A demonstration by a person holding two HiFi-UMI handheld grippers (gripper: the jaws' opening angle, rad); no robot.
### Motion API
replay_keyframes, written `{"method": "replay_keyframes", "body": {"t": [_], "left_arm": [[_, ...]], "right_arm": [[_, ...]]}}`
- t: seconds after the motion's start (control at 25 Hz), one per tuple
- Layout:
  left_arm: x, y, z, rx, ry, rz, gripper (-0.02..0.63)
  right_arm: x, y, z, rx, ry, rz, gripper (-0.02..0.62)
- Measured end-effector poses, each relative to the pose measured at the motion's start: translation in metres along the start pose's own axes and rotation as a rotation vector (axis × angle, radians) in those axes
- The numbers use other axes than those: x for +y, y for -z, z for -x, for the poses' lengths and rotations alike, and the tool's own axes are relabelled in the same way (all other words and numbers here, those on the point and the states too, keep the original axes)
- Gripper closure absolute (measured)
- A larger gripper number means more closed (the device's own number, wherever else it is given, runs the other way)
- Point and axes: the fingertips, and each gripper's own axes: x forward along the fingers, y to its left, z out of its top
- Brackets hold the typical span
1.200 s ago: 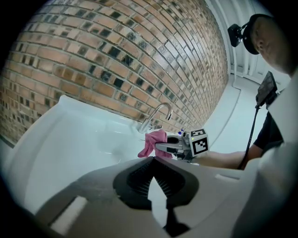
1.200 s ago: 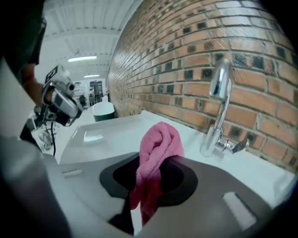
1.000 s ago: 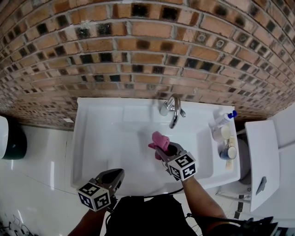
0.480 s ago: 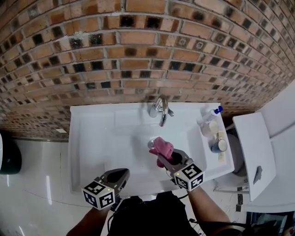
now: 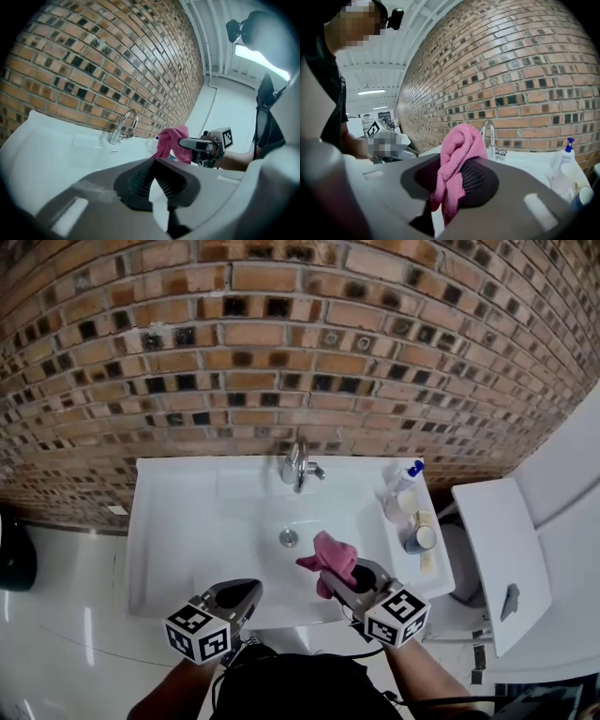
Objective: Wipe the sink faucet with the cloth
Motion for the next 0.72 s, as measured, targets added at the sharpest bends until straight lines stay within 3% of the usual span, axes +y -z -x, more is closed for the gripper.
{"method": "replay_keyframes", "body": {"t": [0.24, 0.48, 0.72], "left_arm": [[-0.051, 0.019, -0.002, -0.052, -0.116, 0.025, 0.6], [-0.12, 0.054, -0.011, -0.073, -0.164, 0.046, 0.6], [-0.157, 0.089, -0.008, -0.062, -0.238, 0.047, 0.6]], "right_arm": [[0.008, 0.016, 0.063, -0.028, -0.093, -0.047, 0.5], [0.018, 0.038, 0.123, -0.047, -0.172, -0.035, 0.5], [0.03, 0.059, 0.163, -0.045, -0.238, -0.051, 0.5]]}}
